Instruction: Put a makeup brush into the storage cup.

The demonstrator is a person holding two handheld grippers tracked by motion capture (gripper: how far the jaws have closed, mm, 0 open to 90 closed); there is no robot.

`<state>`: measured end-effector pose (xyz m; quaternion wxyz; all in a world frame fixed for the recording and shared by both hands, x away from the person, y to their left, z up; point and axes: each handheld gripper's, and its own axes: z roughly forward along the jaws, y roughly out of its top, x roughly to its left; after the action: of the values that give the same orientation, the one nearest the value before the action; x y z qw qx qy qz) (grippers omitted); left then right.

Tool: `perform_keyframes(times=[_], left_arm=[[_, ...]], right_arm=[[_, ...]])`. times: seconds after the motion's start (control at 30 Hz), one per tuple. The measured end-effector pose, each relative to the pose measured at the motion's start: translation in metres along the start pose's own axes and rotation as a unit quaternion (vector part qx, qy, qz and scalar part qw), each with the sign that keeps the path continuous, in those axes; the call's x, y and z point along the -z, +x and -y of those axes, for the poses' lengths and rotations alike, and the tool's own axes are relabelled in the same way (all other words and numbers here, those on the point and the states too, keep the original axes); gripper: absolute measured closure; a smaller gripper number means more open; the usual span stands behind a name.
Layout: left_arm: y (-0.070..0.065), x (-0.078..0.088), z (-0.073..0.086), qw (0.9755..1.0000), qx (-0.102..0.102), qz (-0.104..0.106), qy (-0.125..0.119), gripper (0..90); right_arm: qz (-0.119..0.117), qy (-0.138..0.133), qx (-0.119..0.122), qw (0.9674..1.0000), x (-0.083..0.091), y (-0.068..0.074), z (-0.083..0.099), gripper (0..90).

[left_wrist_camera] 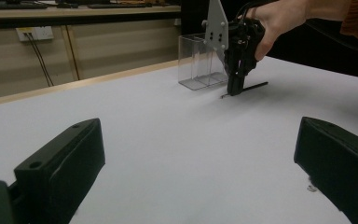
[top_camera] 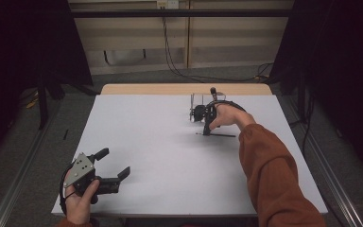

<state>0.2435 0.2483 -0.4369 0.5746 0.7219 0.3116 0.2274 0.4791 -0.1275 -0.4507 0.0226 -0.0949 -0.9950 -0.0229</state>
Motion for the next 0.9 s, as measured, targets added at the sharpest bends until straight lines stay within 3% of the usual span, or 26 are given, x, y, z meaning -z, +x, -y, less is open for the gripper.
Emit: perform_keyframes(times=[0.43,0.57,0.9], left_arm=[[0.001,0.000,0.000,1.0000,0.002,-0.002,0.002,1.7],[0.001,0.000,0.000,1.0000,0.001,-0.002,0.001,1.7],[0.001,-0.001,0.000,1.0000,0.000,-0.002,0.002,1.7]], right_arm=[[0.011,-0.005,-0.009,0.9999,0.000,0.003,0.001,86.3],[0.004,-0.005,-0.015,0.9999,0.003,0.004,0.002,86.3],[0.007,-0.053,-0.043,0.9977,0.022,0.007,0.009,86.3]])
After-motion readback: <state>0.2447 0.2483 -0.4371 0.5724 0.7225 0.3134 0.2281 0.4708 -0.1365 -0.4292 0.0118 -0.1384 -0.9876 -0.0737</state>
